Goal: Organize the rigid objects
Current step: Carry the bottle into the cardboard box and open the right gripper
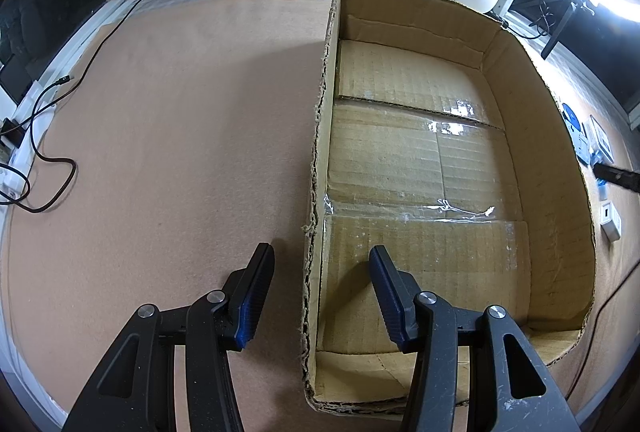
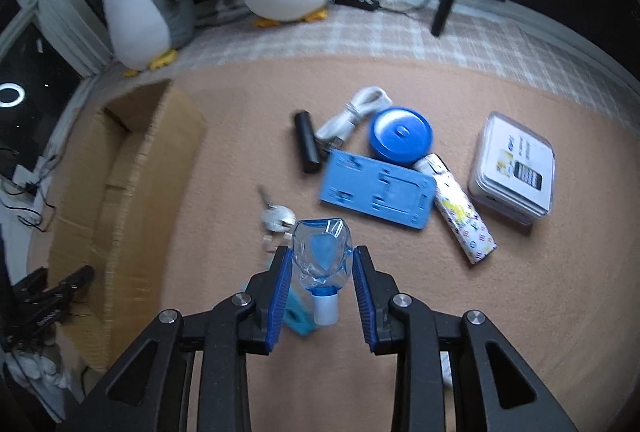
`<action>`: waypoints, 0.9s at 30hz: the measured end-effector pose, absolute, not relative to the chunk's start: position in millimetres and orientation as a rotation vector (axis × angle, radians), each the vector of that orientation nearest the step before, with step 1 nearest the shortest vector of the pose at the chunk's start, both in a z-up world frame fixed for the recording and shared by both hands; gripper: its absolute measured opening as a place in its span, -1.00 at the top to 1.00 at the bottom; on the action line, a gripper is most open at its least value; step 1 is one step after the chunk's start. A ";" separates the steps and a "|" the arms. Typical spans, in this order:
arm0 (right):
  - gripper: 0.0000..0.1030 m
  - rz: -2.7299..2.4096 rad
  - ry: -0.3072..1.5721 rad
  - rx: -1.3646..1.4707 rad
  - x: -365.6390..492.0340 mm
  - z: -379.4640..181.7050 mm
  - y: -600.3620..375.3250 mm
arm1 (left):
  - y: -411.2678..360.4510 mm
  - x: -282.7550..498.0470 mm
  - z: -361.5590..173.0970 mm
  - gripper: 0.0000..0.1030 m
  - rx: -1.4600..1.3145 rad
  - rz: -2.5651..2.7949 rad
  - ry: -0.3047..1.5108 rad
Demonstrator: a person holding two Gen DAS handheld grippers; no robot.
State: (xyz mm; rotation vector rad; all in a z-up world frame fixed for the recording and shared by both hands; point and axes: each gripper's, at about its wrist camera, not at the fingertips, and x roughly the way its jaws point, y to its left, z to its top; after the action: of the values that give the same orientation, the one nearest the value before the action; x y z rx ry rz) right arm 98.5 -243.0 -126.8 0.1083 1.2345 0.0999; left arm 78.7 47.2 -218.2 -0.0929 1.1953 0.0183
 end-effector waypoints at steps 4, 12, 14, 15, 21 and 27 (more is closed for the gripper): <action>0.46 0.193 1.184 0.099 95.7 -103.2 -206.3 | 46.6 78.5 -218.9 -0.04 -0.091 0.018 1.194; 0.45 0.384 1.147 0.027 90.1 -91.2 -118.6 | 47.0 78.3 -219.3 -0.04 -0.100 0.019 1.193; 0.45 0.411 1.158 -0.006 88.2 -97.9 -98.2 | 46.8 78.5 -219.3 -0.04 -0.100 0.020 1.193; 0.45 0.420 1.167 -0.025 87.0 -102.8 -89.1 | 46.7 78.6 -219.3 -0.04 -0.100 0.021 1.193; 0.45 0.450 1.234 -0.086 83.3 -136.4 -55.6 | 46.8 78.4 -219.3 -0.04 -0.100 0.020 1.192; 0.45 0.448 1.262 -0.123 78.4 -152.6 -48.3 | 46.3 78.5 -219.2 -0.04 -0.102 0.020 1.192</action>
State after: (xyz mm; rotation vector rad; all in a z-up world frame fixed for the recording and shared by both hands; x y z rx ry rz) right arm 78.4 -48.3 -152.6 -0.1229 1.2624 0.4478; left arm 78.5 46.3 -219.2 -0.1016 1.1920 0.0197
